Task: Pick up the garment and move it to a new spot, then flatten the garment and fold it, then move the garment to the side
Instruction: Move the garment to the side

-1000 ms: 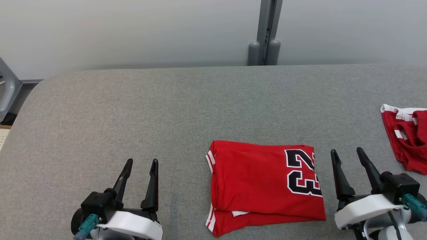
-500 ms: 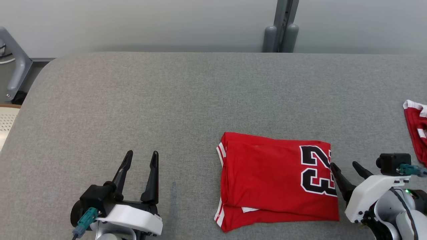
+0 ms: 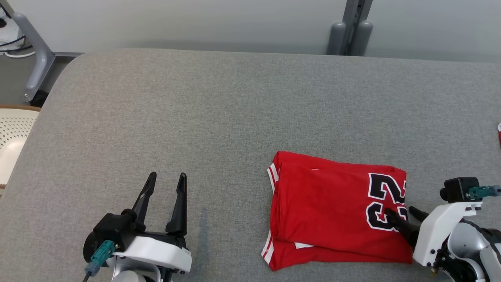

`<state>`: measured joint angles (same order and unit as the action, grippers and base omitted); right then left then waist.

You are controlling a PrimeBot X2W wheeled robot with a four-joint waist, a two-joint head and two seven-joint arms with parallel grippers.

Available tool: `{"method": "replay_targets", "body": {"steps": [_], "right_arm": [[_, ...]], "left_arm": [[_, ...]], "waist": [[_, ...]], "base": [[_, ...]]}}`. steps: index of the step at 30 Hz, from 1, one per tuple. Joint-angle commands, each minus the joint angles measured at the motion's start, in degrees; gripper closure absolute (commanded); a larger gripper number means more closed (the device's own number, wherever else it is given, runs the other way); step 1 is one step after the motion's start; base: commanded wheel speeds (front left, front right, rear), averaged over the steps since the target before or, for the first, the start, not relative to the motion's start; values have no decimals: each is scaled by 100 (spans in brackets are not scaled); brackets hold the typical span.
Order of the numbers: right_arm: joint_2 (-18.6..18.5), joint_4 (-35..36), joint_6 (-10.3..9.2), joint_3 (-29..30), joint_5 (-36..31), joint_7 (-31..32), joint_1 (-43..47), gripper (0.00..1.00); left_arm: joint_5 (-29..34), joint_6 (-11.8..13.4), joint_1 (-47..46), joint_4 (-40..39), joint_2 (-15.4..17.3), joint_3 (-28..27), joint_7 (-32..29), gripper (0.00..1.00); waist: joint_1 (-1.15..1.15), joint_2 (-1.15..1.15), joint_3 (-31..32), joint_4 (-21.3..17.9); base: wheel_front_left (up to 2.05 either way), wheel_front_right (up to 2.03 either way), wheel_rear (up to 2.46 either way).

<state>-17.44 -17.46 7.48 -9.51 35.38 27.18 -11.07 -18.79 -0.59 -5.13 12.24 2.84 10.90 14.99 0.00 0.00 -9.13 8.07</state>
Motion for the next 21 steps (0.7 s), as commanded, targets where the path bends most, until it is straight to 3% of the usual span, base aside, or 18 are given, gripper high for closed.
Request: {"method": "replay_targets", "body": {"steps": [1,2,3,4,9,15,21], "right_arm": [[1,-57,3,-33,45,46,-6,0],[16,-86,3,-64,60,38,-49,0],[36,-110,3,-87,76,4,-100,9],[45,-135,3,-120,93,-10,-142,44],[11,-298,3,-323,153,-171,-399,100],[-82,-491,2,-466,226,-444,-648,100],[-279,-582,2,-533,284,-728,-834,100]], "left_arm": [[-37,27,-117,-11,16,-10,26,0],[-39,25,-121,-15,17,-18,26,0],[-36,29,-124,-19,16,-26,26,0],[-28,32,-124,-24,16,-38,26,0],[32,16,-110,-25,16,-42,26,0],[76,-11,-120,-9,16,-53,26,0],[164,-55,-56,13,16,-62,26,0]], "waist": [[0,0,-14,6],[0,0,-22,1],[0,0,-29,-7],[0,0,-38,-22],[0,0,-78,-171],[0,0,-102,-441],[0,0,-71,-970]], "base": [[0,0,0],[0,0,0],[0,0,0],[0,0,0],[0,0,0],[0,0,0],[0,0,0]]}}
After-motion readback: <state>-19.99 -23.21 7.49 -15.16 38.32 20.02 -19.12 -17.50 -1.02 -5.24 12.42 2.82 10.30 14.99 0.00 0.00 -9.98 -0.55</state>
